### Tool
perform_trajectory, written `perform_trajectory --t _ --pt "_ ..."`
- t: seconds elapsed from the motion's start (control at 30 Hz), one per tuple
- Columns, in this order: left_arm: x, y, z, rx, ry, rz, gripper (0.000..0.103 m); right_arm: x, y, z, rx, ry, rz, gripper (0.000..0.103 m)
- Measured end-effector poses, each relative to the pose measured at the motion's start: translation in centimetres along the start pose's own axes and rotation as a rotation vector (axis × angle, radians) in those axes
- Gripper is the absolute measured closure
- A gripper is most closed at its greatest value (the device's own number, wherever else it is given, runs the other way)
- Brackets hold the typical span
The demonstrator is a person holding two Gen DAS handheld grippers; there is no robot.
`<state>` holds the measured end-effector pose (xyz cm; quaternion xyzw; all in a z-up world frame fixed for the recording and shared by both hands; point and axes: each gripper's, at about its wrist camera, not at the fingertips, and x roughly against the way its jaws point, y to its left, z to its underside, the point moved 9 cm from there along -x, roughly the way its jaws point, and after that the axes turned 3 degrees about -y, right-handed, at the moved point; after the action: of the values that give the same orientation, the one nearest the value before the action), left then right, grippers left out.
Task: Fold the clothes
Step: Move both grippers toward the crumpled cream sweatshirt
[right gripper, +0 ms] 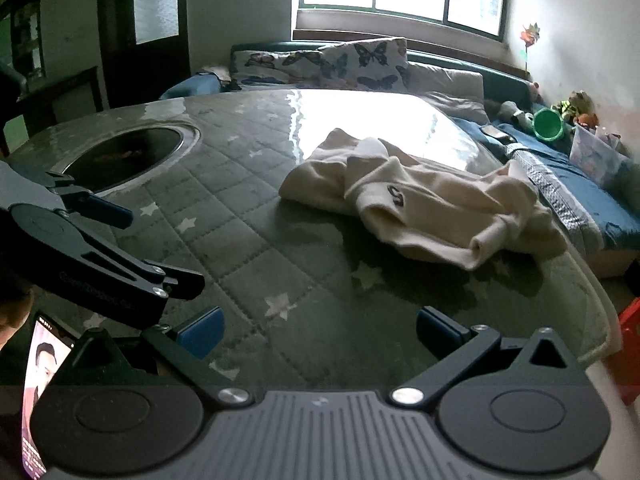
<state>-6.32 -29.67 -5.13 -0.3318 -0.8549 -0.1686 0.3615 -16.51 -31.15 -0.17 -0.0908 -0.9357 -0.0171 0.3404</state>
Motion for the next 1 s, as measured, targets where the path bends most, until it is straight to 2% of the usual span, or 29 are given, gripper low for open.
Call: perform_trajectory --t 1.0 --pt "-1.2 -1.7 -2.0 -0.041 0.029 0.010 0.000 0.3 -1.9 0.9 -0.073 0.027 0.067 0.000"
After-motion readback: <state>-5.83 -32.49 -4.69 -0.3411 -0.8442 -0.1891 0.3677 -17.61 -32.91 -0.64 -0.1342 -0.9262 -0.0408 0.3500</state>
